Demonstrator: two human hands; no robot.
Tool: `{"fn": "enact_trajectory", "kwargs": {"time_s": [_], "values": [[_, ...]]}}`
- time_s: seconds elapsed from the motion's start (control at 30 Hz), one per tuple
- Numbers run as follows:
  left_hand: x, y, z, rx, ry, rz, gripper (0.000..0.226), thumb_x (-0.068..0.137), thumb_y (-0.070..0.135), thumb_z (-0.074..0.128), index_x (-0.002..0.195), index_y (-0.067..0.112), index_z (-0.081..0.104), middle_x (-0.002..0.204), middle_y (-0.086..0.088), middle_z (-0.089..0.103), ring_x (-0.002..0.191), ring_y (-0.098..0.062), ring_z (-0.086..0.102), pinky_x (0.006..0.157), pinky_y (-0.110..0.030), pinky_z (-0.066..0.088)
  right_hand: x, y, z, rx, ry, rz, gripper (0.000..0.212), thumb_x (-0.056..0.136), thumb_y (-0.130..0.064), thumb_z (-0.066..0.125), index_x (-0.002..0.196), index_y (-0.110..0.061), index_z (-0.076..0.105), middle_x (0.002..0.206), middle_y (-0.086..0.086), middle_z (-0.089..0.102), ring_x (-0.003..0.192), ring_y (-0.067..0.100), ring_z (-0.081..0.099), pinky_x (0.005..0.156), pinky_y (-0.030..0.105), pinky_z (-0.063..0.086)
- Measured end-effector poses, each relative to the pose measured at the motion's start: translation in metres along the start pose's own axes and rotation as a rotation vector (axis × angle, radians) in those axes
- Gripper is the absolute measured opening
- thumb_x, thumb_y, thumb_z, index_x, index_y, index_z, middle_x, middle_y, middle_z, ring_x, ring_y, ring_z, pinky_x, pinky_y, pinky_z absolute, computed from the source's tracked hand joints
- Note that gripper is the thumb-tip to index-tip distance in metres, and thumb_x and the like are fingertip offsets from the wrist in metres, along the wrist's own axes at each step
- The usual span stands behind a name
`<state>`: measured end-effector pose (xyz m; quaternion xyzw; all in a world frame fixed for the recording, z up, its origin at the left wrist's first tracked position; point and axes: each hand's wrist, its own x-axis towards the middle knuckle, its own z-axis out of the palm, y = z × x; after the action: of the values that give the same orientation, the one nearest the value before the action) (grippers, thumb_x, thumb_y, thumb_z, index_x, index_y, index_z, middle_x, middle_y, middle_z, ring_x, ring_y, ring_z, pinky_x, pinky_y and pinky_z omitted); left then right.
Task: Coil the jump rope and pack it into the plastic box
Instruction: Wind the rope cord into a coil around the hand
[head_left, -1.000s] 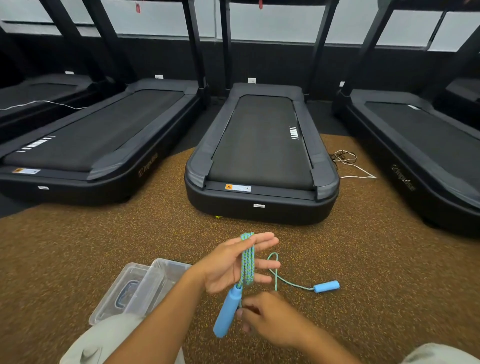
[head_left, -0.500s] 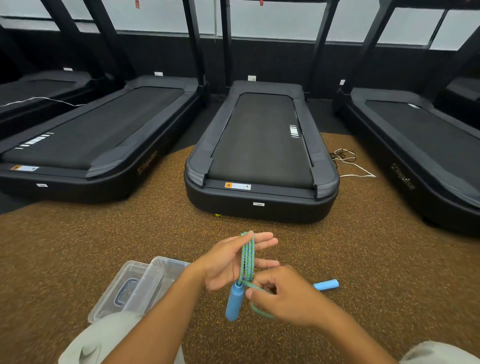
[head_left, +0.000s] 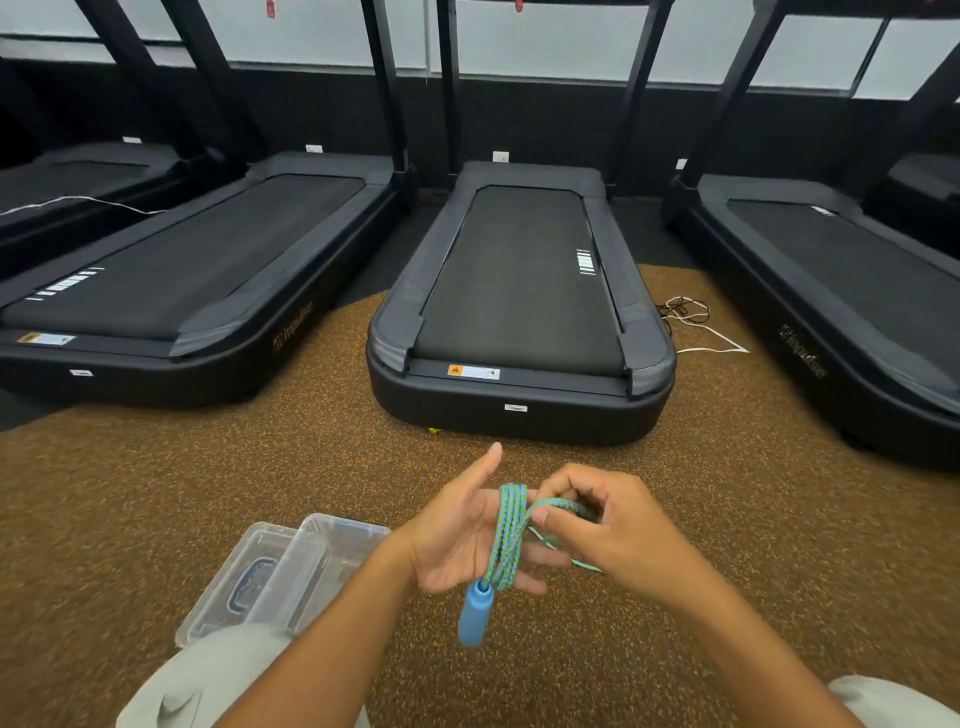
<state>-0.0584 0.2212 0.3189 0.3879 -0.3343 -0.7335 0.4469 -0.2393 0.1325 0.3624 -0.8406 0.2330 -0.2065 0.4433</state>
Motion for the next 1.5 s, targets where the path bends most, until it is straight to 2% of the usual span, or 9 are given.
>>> {"fn": "enact_trajectory", "kwargs": {"time_s": [0.1,0.23,0.43,0.73,0.9,1.03,1.3,1.4,1.5], "values": [[0.000,-0.001,0.005,0.028,-0.048,-0.037,0.099,0.092,0.078,0.025,0.148,-0.001,0.044,0.157,-0.035,0.029,0.136,-0.050,0.042,0.113,-0.071,0.027,0.003,0.005,-0.001,-0.003,-0.005,0.003,0.002,0.089,-0.027,0.077,0.088,-0.028,0.076,0.086,-0.002,0.077,0.083,0.023,0.072,0.082,0.051,0.058],[0.002,-0.003,0.009,0.020,-0.086,-0.054,0.091,0.095,0.073,0.025,0.150,0.003,0.043,0.154,-0.019,0.045,0.134,-0.049,0.044,0.112,-0.069,0.029,0.007,0.013,0.000,0.026,0.004,0.020,0.007,0.090,-0.023,0.078,0.089,-0.029,0.078,0.093,-0.006,0.077,0.088,0.020,0.074,0.085,0.053,0.061],[0.000,-0.002,0.011,0.024,-0.099,-0.092,0.076,0.100,0.063,0.028,0.152,0.010,0.043,0.156,-0.010,0.047,0.130,-0.045,0.050,0.109,-0.059,0.037,0.011,0.023,-0.006,-0.008,0.010,0.017,0.012,0.092,-0.021,0.076,0.094,-0.032,0.079,0.096,-0.010,0.077,0.091,0.010,0.073,0.086,0.041,0.061],[0.003,-0.008,0.014,0.041,-0.150,-0.187,0.062,0.105,0.049,0.035,0.153,0.010,0.039,0.159,-0.006,0.045,0.138,-0.045,0.047,0.108,-0.059,0.040,0.017,0.033,-0.006,0.103,0.022,0.049,0.010,0.090,-0.016,0.079,0.090,-0.026,0.081,0.086,-0.007,0.080,0.080,0.005,0.069,0.081,0.035,0.057],[0.004,-0.008,0.016,0.019,-0.171,-0.179,0.060,0.106,0.046,0.033,0.153,0.010,0.039,0.158,-0.006,0.046,0.136,-0.041,0.050,0.106,-0.057,0.044,0.020,0.039,-0.005,0.153,0.021,0.075,0.007,0.091,-0.015,0.078,0.091,-0.021,0.082,0.079,-0.009,0.078,0.068,-0.004,0.062,0.067,0.016,0.049],[0.003,-0.006,0.015,-0.005,-0.178,-0.169,0.062,0.106,0.044,0.029,0.153,0.006,0.039,0.158,-0.010,0.045,0.126,-0.038,0.058,0.105,-0.058,0.044,0.021,0.048,0.000,0.263,0.040,0.128,0.010,0.092,-0.014,0.076,0.093,-0.021,0.083,0.087,-0.002,0.081,0.079,0.005,0.070,0.075,0.022,0.057],[-0.003,0.001,0.011,-0.023,-0.162,-0.094,0.063,0.102,0.040,0.031,0.146,-0.002,0.048,0.153,-0.018,0.049,0.128,-0.039,0.057,0.105,-0.061,0.042,0.015,0.058,0.016,0.514,-0.028,0.299,0.016,0.099,-0.017,0.066,0.101,-0.016,0.082,0.101,0.008,0.082,0.095,0.020,0.074,0.089,0.038,0.059],[-0.006,0.004,0.009,-0.043,-0.152,-0.025,0.059,0.102,0.037,0.035,0.147,0.001,0.047,0.155,-0.015,0.048,0.129,-0.037,0.058,0.103,-0.060,0.046,0.012,0.063,0.026,0.482,-0.042,0.327,0.024,0.104,-0.014,0.057,0.105,-0.019,0.081,0.104,0.022,0.078,0.089,0.033,0.070,0.082,0.050,0.056],[-0.007,0.006,0.004,-0.060,-0.116,0.043,0.055,0.102,0.031,0.037,0.149,0.004,0.046,0.157,-0.014,0.047,0.129,-0.035,0.059,0.102,-0.060,0.047,0.006,0.059,0.044,0.488,-0.051,0.361,0.026,0.107,-0.023,0.054,0.111,-0.020,0.080,0.106,0.014,0.081,0.101,0.035,0.076,0.094,0.051,0.061]]}}
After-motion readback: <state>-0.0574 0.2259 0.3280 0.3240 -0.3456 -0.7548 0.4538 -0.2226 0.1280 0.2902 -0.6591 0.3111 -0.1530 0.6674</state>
